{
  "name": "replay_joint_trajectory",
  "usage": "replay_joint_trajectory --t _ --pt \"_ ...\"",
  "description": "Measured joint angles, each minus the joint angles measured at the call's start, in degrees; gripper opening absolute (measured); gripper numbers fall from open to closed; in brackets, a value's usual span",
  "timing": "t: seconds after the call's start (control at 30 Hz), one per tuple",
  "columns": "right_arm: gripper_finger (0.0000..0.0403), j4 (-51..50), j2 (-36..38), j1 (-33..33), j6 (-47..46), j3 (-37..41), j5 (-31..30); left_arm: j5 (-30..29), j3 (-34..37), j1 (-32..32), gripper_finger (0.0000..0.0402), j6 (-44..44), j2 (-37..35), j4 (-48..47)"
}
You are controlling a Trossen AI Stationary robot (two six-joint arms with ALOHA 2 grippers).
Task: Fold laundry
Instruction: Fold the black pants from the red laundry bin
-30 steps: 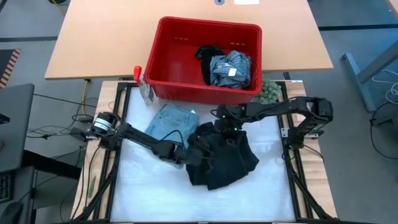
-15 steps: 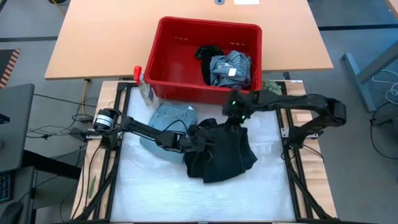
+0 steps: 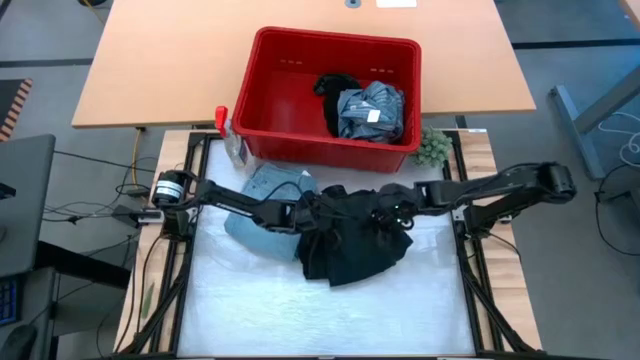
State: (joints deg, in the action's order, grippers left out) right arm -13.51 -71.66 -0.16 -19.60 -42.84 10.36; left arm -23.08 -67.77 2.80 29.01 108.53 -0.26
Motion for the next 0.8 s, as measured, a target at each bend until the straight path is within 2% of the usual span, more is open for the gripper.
replay_joint_trajectory --t 0.07,0.17,0.33,0.43,0.57,0.67,0.8 --pt "0.0141 1.3 -0.1 -1.6 -0.8 3.3 -1.7 0.7 0.0 -0.4 0.0112 -0.4 0.0 -1.0" --pt "0.0126 8.6 0.6 -3.6 -2.6 9.7 -1.7 0.3 0.0 -0.6 0.0112 -0.4 0.0 -3.5" --pt "0.011 28.9 -1.9 -5.2 -8.1 22.3 -1.4 0.1 0.0 -0.6 0.0112 0.6 0.0 -8.1" --pt "0.0107 38.6 -4.4 -4.8 -11.0 27.3 -1.5 -0.3 0.0 -0.6 0.0112 0.6 0.0 -9.3" --pt "0.0106 43.3 -8.2 -3.3 -14.2 29.6 -2.4 1.5 -0.1 -1.3 0.0112 0.7 0.3 -10.5" --pt "0.0106 44.9 -10.9 -1.5 -17.2 29.6 -3.0 3.9 -0.2 -2.0 0.0112 3.9 1.6 -13.1" --pt "0.0106 48.0 -12.7 3.6 -23.1 29.6 -4.1 4.5 0.1 -0.9 0.0112 5.8 1.9 -12.9"
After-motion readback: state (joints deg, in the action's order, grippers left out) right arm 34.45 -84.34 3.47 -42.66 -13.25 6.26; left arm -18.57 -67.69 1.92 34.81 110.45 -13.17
